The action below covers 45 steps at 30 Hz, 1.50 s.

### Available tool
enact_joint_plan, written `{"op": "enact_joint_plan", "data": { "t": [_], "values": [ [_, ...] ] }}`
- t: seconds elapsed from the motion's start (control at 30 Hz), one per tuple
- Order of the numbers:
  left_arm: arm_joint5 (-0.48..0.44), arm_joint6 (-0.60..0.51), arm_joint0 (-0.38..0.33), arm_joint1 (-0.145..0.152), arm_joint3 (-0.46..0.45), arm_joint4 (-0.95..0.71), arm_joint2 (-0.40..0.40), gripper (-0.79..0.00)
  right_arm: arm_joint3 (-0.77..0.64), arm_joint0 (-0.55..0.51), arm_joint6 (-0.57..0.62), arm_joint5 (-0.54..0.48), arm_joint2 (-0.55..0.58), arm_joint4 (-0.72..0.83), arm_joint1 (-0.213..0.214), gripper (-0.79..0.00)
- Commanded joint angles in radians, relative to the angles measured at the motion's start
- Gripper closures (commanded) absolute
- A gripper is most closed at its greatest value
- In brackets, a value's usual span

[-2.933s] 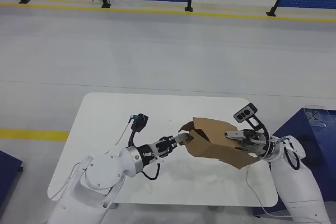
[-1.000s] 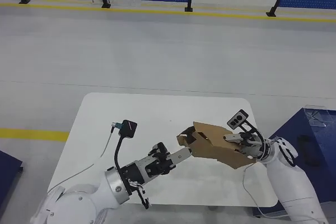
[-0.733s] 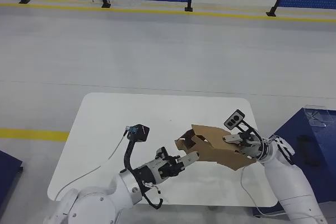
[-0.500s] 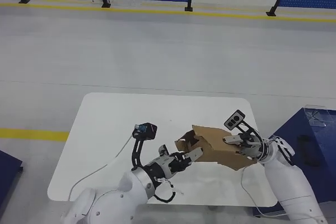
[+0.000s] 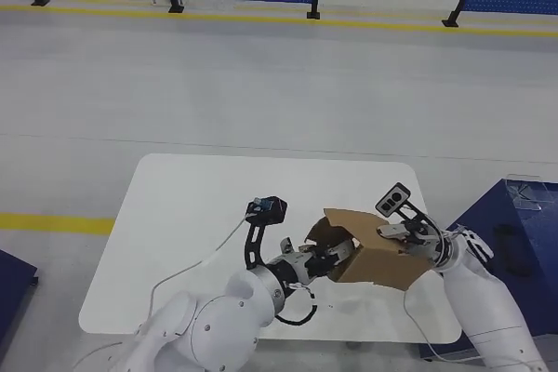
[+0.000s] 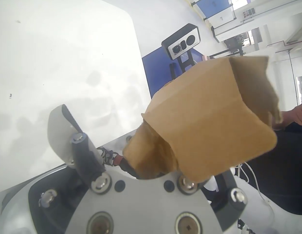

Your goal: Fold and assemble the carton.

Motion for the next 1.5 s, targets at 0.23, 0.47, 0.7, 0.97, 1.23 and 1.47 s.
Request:
{"op": "enact_joint_plan", "data": {
  "t": [0.23, 0.47, 0.7, 0.97, 1.23, 1.47],
  "values": [
    [-0.031, 0.008, 0.039, 0.001, -0.041, -0.072, -0.065, -0.785, 0.01, 0.004, 0.0, 0.009, 0.001, 0.007, 0.001, 0.0],
    [-0.031, 0.008, 0.039, 0.001, -0.041, -0.072, -0.065, -0.785, 0.01, 0.004, 0.0, 0.009, 0.001, 0.007, 0.001, 0.0],
    [-0.063, 0.085, 0.096, 0.0, -0.072, -0.14, -0.145, -0.785, 0.0, -0.006, -0.048, -0.006, 0.001, 0.03, -0.003, 0.0],
    [-0.177, -0.052, 0.292, 0.037, -0.148, -0.323, -0.525, -0.785, -0.002, -0.018, -0.032, -0.157, -0.006, 0.167, -0.029, 0.0],
    [-0.247, -0.247, 0.286, 0.063, -0.061, -0.247, -0.47, -0.785, -0.018, -0.021, -0.004, -0.208, -0.029, 0.191, -0.047, 0.0],
    [-0.261, -0.228, 0.243, 0.061, -0.056, -0.267, -0.404, -0.785, -0.025, -0.014, -0.001, -0.213, -0.032, 0.141, -0.052, 0.0]
  ]
}}
